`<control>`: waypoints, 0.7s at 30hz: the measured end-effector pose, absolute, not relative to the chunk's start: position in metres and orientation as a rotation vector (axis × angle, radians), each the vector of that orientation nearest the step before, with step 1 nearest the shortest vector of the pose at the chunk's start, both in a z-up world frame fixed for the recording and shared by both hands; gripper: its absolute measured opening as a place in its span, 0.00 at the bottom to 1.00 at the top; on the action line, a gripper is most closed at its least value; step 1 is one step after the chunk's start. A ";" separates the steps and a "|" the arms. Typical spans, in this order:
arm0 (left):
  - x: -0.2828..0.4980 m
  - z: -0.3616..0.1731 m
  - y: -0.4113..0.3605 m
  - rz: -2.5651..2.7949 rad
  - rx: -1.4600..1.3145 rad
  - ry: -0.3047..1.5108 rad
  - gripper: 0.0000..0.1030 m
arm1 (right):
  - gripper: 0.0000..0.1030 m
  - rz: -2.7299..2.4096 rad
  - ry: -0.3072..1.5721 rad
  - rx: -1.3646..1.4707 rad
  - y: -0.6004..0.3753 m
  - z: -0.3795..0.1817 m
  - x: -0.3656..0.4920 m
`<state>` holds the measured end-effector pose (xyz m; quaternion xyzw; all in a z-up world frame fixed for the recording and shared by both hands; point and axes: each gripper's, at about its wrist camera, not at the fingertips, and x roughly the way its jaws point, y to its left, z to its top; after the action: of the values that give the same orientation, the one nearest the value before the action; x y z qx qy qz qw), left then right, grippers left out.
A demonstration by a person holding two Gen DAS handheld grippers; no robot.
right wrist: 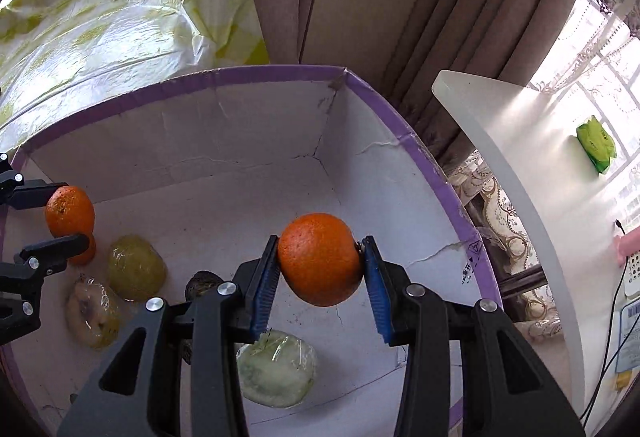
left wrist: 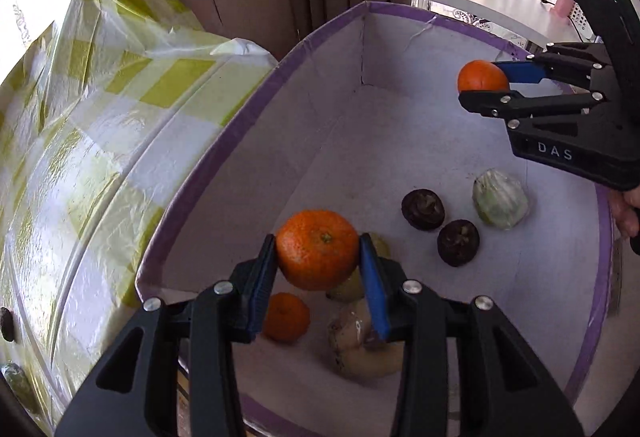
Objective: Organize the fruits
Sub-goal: 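Carry the tangerine and orange over the white box with both tools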
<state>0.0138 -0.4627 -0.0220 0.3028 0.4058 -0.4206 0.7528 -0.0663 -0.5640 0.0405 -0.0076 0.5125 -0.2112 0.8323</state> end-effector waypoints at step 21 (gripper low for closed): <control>0.037 -0.061 -0.495 -0.873 0.777 0.975 0.40 | 0.40 -0.459 1.265 -0.050 -0.582 -0.002 -0.043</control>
<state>0.0371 -0.4948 -0.0608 0.3521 0.4420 -0.3957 0.7239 -0.0431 -0.5824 -0.0025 -0.0232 0.5856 -0.2128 0.7819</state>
